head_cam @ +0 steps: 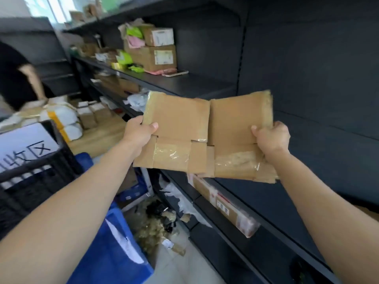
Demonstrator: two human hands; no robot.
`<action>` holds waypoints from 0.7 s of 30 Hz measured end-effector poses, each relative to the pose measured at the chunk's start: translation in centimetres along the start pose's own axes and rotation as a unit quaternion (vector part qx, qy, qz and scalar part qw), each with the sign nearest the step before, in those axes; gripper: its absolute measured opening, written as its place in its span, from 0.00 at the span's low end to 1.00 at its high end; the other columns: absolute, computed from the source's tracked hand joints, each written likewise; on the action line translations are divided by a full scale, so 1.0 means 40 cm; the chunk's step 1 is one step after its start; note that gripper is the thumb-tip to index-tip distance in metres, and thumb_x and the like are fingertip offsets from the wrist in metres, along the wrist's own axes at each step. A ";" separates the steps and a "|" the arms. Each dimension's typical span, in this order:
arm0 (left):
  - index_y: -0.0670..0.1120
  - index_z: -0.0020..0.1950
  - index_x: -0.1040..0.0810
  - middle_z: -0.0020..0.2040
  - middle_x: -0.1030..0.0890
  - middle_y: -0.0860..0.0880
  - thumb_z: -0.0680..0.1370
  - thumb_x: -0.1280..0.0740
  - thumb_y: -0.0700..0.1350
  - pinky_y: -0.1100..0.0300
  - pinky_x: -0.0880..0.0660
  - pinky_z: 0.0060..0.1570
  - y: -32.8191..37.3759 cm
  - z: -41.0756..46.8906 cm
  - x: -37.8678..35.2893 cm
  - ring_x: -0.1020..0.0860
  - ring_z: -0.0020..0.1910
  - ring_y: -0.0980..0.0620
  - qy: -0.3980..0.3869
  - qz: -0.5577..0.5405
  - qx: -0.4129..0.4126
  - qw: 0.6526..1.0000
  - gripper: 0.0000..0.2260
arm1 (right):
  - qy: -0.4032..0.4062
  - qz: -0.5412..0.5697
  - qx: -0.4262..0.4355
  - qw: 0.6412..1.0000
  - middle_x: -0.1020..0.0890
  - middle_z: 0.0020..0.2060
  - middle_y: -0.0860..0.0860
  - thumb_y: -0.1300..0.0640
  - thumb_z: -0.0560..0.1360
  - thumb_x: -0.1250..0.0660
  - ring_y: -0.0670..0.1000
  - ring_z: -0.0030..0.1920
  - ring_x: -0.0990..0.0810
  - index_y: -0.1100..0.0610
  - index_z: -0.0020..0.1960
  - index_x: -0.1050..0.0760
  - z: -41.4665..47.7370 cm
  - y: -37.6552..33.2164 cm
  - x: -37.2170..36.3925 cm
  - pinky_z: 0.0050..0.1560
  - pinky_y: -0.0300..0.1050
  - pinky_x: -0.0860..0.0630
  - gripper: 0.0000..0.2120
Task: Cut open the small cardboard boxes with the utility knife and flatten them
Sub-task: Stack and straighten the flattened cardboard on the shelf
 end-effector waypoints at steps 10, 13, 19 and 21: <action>0.47 0.56 0.22 0.52 0.19 0.47 0.79 0.34 0.44 0.50 0.24 0.49 -0.053 -0.078 0.775 0.21 0.48 0.46 0.189 -0.006 0.036 0.981 0.07 | -0.196 0.070 0.032 0.978 0.23 0.54 0.53 0.51 0.72 0.28 0.55 0.51 0.23 0.59 0.63 0.29 -0.351 -0.318 -0.566 0.52 0.50 0.26 0.24; 0.46 0.54 0.22 0.54 0.19 0.45 0.77 0.32 0.44 0.43 0.25 0.55 -0.095 -0.121 0.979 0.21 0.51 0.43 0.246 -0.017 0.064 0.967 0.07 | -0.243 0.087 0.024 0.966 0.24 0.50 0.52 0.51 0.72 0.28 0.53 0.48 0.26 0.61 0.62 0.28 -0.467 -0.373 -0.726 0.47 0.46 0.29 0.23; 0.44 0.57 0.22 0.54 0.19 0.44 0.76 0.31 0.43 0.44 0.24 0.52 -0.137 -0.138 1.239 0.21 0.51 0.43 0.325 -0.034 0.089 0.941 0.10 | -0.302 0.072 0.013 0.950 0.24 0.55 0.55 0.50 0.72 0.29 0.57 0.55 0.24 0.62 0.66 0.32 -0.602 -0.478 -0.974 0.45 0.46 0.30 0.28; 0.43 0.57 0.22 0.53 0.20 0.44 0.77 0.31 0.43 0.47 0.24 0.49 -0.158 -0.123 1.281 0.21 0.48 0.44 0.339 -0.032 0.103 0.935 0.10 | -0.317 0.049 0.016 0.947 0.24 0.59 0.57 0.49 0.72 0.28 0.58 0.55 0.24 0.62 0.65 0.31 -0.623 -0.499 -1.048 0.45 0.47 0.30 0.28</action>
Point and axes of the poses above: each hand's wrist, its own z-axis towards the middle knuckle, its own x-axis out of the back of the hand, y = z × x, the point moved 4 cm from there along z, towards the middle knuckle
